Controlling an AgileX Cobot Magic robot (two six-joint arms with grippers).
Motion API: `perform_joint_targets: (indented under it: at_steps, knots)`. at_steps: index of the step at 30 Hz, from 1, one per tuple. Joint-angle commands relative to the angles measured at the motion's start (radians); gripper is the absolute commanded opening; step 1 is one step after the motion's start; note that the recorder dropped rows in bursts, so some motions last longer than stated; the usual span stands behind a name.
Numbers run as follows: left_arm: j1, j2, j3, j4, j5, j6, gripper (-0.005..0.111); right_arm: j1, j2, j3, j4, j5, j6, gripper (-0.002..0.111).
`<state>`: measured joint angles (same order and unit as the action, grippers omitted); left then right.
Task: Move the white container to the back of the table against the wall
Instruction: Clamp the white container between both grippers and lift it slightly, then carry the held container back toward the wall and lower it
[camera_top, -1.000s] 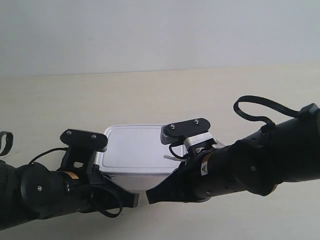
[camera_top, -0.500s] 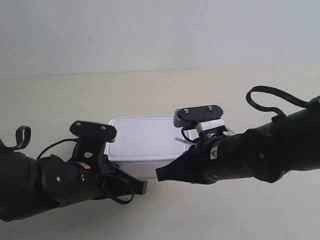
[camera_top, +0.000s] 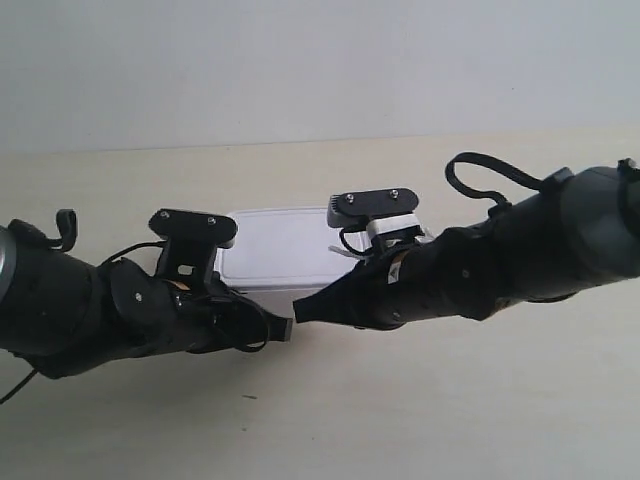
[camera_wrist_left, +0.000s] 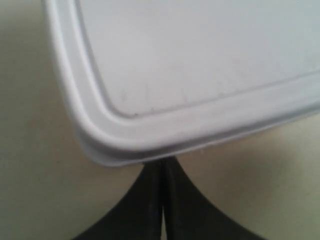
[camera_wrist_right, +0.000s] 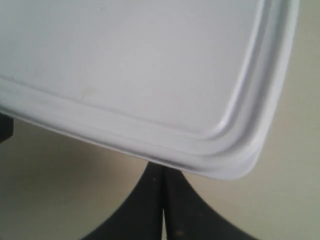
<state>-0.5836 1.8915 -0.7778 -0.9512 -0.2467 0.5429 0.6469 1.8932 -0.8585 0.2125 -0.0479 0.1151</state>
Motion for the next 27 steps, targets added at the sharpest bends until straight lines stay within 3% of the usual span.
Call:
perform_joint_targets:
  at_steps: [1,9,27]
  knots:
    - [0.032,0.027,-0.048,0.006,0.008,0.029,0.0,-0.032,0.053,-0.082,-0.009,0.008,-0.017,0.0]
    - [0.115,0.081,-0.146,0.006,0.087,0.067,0.0,-0.102,0.124,-0.211,-0.009,0.067,-0.064,0.0]
    - [0.203,0.24,-0.403,0.006,0.131,0.165,0.0,-0.148,0.292,-0.488,-0.009,0.129,-0.115,0.0]
